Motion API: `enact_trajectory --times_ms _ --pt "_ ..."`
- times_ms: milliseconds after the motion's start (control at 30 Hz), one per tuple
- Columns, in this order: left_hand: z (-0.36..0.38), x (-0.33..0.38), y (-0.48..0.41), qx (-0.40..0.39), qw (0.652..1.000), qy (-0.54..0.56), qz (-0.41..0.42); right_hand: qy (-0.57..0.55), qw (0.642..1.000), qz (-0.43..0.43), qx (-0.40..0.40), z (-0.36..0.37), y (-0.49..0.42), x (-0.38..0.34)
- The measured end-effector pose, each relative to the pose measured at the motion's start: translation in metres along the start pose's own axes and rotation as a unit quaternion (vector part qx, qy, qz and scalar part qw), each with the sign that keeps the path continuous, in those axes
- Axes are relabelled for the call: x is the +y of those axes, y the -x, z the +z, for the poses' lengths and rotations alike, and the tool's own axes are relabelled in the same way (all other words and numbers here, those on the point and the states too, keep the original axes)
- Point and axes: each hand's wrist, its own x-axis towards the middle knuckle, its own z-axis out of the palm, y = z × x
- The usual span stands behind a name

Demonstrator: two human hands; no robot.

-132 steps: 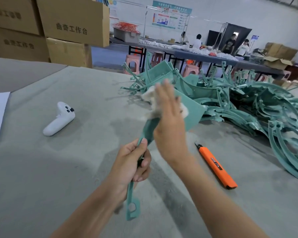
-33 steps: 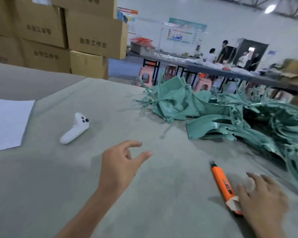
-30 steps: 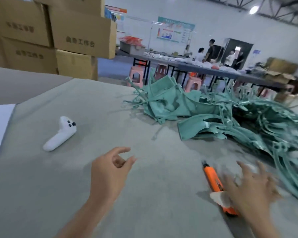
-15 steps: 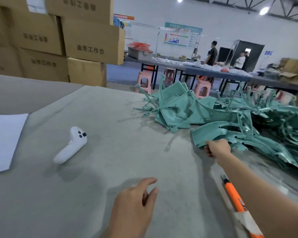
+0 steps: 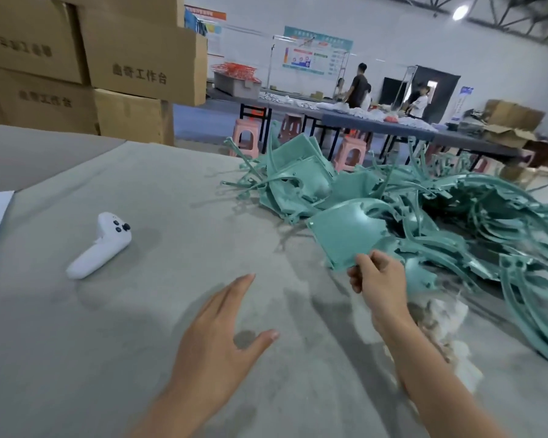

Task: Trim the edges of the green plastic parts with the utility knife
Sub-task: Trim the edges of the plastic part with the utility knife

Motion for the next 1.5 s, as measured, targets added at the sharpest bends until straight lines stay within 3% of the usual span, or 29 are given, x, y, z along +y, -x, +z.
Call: enact_trajectory --times_ms 100,200,300,400,467,600,667,733,800,867,900,967,1000,1033,1067,1100,1167,1233,1267,1400,1500 --pt "0.0 -0.001 -0.001 -0.002 1.0 0.004 -0.009 0.05 0.999 -0.016 0.005 -0.015 -0.01 0.003" --pt "0.0 -0.001 -0.002 0.019 1.0 0.008 -0.019 0.055 0.995 -0.085 -0.019 -0.024 -0.003 -0.001" --pt "0.002 0.001 -0.004 0.082 0.995 -0.044 0.035 0.034 0.983 -0.149 -0.099 -0.025 0.022 -0.017" --pt "0.0 0.003 -0.008 0.149 0.977 -0.102 0.11 -0.061 0.944 -0.116 -0.303 -0.015 0.06 -0.034" --pt "-0.005 0.005 -0.008 0.219 0.958 -0.107 0.153 -0.105 0.911 -0.067 -0.394 -0.005 0.08 -0.04" --pt "-0.027 0.004 -0.013 0.327 0.918 -0.142 0.171 -0.166 0.91 -0.031 -0.378 0.001 0.088 -0.042" --pt "-0.032 0.005 -0.012 0.311 0.912 -0.197 0.182 -0.153 0.916 -0.03 -0.369 0.0 0.088 -0.037" --pt "-0.031 0.007 -0.01 0.233 0.916 -0.229 0.233 -0.139 0.91 -0.025 -0.39 0.001 0.093 -0.03" --pt "-0.026 0.009 -0.008 0.134 0.932 -0.203 0.269 -0.132 0.895 -0.028 -0.425 0.003 0.099 -0.022" --pt "-0.022 0.009 -0.006 0.09 0.954 -0.163 0.235 -0.129 0.886 -0.044 -0.443 0.003 0.1 -0.018" --pt "-0.02 0.008 -0.005 0.095 0.967 -0.126 0.199 -0.107 0.899 -0.059 -0.421 0.0 0.097 -0.017" --pt "-0.02 0.008 -0.004 0.125 0.985 -0.029 0.117 0.053 0.95 -0.146 -0.271 -0.012 0.084 -0.012" --pt "-0.021 0.008 -0.005 0.144 0.985 0.002 0.091 0.186 0.947 -0.199 -0.172 -0.022 0.075 -0.009" --pt "-0.022 0.008 -0.007 0.16 0.984 0.019 0.073 0.319 0.917 -0.222 -0.088 -0.035 0.065 -0.004" --pt "-0.022 0.008 -0.009 0.169 0.983 0.03 0.065 0.417 0.888 -0.19 -0.034 -0.048 0.055 0.0" --pt "-0.021 0.008 -0.009 0.174 0.982 0.039 0.061 0.485 0.866 -0.122 -0.017 -0.062 0.046 0.004" --pt "-0.019 0.007 -0.008 0.172 0.982 0.046 0.06 0.579 0.813 0.011 -0.056 -0.081 0.033 0.008" --pt "-0.017 0.008 -0.006 0.168 0.983 0.049 0.05 0.622 0.771 0.076 -0.114 -0.087 0.029 0.01" --pt "-0.017 0.008 -0.006 0.167 0.984 0.051 0.044 0.624 0.767 0.082 -0.127 -0.086 0.029 0.01" --pt "-0.016 0.017 -0.003 0.179 0.981 0.068 0.004 0.577 0.808 0.054 -0.104 -0.082 0.034 0.01" --pt "-0.013 0.02 -0.005 0.191 0.955 0.175 -0.145 0.51 0.85 0.066 -0.117 -0.087 0.034 0.001"
